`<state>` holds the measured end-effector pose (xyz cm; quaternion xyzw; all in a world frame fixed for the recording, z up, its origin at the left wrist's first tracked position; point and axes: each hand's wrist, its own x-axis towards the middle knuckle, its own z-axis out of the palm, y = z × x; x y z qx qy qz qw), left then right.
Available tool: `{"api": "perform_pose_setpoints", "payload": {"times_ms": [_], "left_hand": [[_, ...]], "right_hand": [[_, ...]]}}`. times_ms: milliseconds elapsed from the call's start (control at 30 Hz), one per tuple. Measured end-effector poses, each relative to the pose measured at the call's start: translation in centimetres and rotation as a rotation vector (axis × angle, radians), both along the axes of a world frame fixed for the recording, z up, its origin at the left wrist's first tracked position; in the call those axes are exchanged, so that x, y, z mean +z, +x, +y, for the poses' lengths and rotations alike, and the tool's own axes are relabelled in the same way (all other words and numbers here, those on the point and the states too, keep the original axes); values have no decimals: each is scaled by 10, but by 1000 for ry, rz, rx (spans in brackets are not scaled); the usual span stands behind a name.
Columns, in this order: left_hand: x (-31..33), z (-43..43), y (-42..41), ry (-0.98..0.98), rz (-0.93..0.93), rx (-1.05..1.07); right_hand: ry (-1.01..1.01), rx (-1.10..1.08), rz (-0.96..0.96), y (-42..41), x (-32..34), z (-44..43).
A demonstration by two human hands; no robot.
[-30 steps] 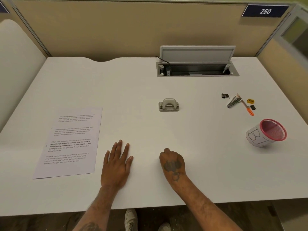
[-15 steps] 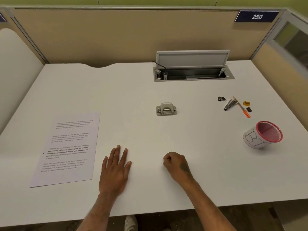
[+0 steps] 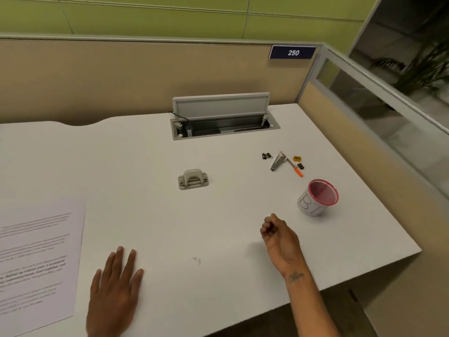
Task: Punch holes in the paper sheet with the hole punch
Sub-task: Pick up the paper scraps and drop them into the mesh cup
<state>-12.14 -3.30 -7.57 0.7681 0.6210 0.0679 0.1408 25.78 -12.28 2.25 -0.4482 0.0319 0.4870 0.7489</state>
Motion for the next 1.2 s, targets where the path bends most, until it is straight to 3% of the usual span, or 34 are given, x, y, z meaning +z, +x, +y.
{"api": "perform_pose_setpoints", "payload": {"times_ms": [100,167,300,467,633,1100,1200], "left_hand": [[-4,3,3,3,9,25],[-3,3,6,19,7,39],[2,1,10,54,9,33],[5,1,11,51,6,28],[1,3,7,29,9,8],[8,0,6,-15,-1,-15],[13,-3,7,-15,23,-28]], "right_hand": [[-31,-122,-220,79,35,-11],[-202,-145,-501,127,54,-15],[-690,52,-1127,191,64,-10],[-969,317,-1517,211,63,7],[-1107,377,-1592,208,66,13],[-1092,325,-1630,190,75,19],[-1001,249,-1626,167,72,21]]}}
